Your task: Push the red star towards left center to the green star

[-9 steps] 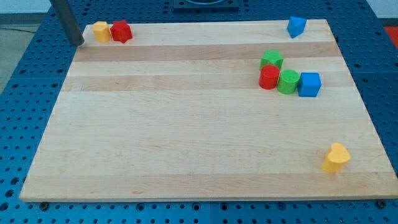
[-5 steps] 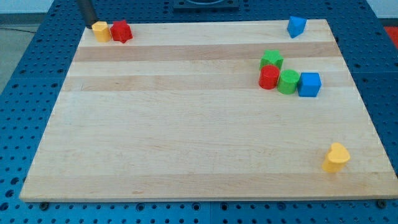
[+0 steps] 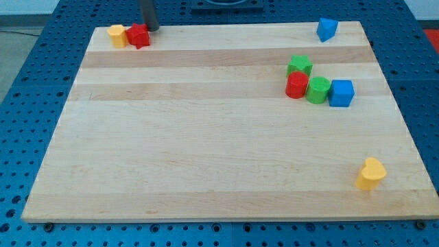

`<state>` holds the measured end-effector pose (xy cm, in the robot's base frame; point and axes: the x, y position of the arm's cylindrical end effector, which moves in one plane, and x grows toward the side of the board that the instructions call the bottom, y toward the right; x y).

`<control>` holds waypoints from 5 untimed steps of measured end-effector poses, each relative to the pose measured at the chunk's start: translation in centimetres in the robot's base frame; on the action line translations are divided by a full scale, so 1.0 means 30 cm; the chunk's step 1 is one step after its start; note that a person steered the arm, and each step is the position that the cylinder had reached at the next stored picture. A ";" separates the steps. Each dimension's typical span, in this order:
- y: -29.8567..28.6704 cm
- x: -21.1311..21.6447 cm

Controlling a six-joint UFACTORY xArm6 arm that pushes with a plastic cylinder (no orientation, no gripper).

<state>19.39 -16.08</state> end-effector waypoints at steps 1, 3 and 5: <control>-0.026 0.029; -0.186 -0.008; -0.228 0.035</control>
<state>20.43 -22.91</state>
